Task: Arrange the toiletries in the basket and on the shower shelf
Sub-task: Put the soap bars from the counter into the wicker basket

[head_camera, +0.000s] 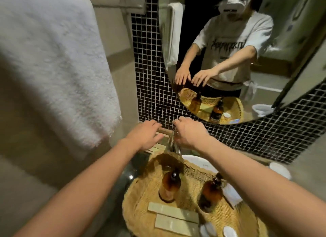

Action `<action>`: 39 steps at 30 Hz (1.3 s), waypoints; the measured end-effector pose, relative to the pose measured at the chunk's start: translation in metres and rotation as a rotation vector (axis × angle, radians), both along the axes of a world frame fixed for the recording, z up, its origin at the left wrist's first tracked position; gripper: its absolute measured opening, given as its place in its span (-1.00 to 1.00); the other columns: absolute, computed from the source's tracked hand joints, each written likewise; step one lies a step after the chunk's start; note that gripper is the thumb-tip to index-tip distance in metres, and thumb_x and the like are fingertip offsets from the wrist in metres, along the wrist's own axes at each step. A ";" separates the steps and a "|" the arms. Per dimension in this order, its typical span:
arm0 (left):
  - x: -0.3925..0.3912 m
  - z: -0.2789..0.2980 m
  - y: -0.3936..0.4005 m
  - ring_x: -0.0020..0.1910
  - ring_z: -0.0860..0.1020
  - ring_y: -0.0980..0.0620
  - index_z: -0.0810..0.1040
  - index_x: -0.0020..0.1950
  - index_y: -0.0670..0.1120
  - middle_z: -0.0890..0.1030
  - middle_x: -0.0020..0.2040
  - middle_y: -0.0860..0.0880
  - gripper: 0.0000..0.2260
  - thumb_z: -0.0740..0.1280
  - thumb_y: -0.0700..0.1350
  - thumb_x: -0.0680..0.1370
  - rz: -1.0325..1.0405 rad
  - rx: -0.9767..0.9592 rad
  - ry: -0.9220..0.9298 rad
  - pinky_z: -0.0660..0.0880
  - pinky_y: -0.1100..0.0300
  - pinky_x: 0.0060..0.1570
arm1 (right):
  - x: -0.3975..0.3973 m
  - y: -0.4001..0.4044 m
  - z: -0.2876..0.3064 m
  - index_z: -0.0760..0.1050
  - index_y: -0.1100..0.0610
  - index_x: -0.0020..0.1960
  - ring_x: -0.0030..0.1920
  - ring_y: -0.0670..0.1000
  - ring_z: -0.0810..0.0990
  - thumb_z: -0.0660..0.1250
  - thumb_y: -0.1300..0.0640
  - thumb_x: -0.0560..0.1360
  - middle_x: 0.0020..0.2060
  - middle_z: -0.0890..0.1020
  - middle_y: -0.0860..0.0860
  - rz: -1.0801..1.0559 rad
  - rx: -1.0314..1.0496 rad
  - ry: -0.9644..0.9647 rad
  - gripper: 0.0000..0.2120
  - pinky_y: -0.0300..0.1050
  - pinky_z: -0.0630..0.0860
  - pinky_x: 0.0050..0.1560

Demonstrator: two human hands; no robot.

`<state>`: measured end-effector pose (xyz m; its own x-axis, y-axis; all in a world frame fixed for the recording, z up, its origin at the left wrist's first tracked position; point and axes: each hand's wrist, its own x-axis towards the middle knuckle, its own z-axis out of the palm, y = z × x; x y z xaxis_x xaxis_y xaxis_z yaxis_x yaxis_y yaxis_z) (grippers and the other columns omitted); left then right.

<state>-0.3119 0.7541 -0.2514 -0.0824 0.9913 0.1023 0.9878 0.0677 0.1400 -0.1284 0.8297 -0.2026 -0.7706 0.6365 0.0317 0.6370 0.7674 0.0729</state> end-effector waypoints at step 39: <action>0.117 -0.171 -0.122 0.00 0.51 -0.07 0.53 0.10 -0.06 0.54 0.02 -0.05 -0.78 0.32 0.01 0.51 -0.368 -0.290 0.117 0.44 0.04 -0.03 | 0.092 -0.111 -0.207 0.48 0.08 0.13 -0.07 0.10 0.56 0.30 0.03 0.50 -0.06 0.53 0.04 0.007 -0.313 -0.294 -0.76 -0.04 0.44 -0.26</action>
